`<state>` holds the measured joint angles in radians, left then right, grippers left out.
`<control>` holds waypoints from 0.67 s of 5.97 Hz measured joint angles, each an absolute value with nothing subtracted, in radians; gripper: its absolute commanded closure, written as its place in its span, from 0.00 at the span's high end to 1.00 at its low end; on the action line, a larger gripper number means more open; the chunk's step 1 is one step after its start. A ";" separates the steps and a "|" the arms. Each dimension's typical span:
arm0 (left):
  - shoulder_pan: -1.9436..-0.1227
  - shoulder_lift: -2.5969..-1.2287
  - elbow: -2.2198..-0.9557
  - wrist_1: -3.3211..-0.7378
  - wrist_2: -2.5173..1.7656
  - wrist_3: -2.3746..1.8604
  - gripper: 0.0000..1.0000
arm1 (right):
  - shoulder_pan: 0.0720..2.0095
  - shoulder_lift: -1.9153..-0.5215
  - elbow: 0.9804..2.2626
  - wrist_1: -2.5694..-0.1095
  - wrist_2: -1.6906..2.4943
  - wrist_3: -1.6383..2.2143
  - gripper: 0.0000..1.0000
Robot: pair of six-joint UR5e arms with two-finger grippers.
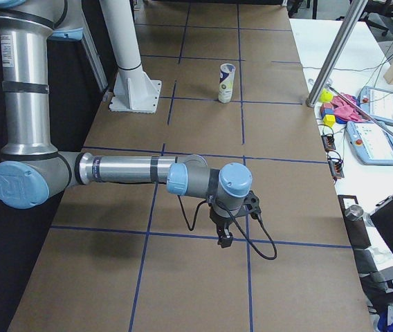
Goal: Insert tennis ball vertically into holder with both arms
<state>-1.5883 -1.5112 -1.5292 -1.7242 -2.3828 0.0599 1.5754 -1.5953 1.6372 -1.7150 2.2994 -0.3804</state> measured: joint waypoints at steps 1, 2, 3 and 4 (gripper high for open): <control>-1.588 -1.505 -1.530 -1.722 -2.384 0.060 1.00 | 1.575 -1.595 1.637 -1.715 2.299 -0.380 1.00; -1.587 -1.503 -1.529 -1.720 -2.383 0.060 1.00 | 1.575 -1.595 1.636 -1.715 2.300 -0.380 1.00; -1.587 -1.502 -1.527 -1.719 -2.381 0.060 1.00 | 1.575 -1.595 1.636 -1.715 2.303 -0.380 1.00; -1.586 -1.499 -1.527 -1.718 -2.381 0.060 1.00 | 1.575 -1.595 1.635 -1.715 2.306 -0.380 1.00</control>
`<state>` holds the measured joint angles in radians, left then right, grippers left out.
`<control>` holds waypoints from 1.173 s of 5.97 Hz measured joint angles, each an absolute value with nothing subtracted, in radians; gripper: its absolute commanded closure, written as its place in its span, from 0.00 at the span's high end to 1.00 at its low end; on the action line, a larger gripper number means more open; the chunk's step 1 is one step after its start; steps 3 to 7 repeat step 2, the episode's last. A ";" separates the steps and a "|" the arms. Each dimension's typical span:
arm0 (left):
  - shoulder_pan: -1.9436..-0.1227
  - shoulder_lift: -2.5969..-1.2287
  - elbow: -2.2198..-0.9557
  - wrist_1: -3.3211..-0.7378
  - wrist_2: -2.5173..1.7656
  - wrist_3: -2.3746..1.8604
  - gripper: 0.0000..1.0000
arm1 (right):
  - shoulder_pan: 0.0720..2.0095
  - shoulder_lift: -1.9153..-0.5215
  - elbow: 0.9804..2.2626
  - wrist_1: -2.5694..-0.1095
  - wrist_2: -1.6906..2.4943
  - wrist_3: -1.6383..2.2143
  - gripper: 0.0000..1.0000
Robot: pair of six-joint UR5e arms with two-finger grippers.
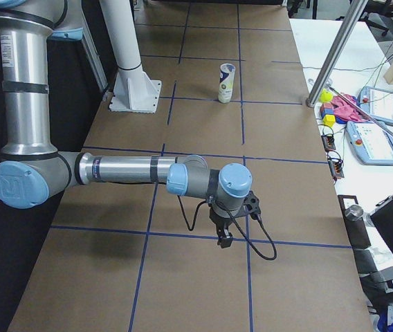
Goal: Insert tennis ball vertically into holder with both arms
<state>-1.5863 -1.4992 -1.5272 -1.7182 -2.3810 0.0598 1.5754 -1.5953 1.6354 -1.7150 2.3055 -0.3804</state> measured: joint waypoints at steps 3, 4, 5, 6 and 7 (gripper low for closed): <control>-1.586 -1.493 -1.528 -1.718 -2.381 0.060 1.00 | 1.575 -1.595 1.634 -1.715 2.307 -0.380 1.00; -1.586 -1.493 -1.528 -1.718 -2.381 0.060 1.00 | 1.575 -1.595 1.634 -1.715 2.307 -0.380 1.00; -1.586 -1.493 -1.528 -1.718 -2.381 0.060 1.00 | 1.575 -1.595 1.634 -1.715 2.307 -0.380 1.00; -1.586 -1.493 -1.528 -1.718 -2.381 0.060 1.00 | 1.575 -1.595 1.634 -1.715 2.307 -0.380 1.00; -1.586 -1.493 -1.528 -1.718 -2.381 0.060 1.00 | 1.575 -1.595 1.634 -1.715 2.307 -0.380 1.00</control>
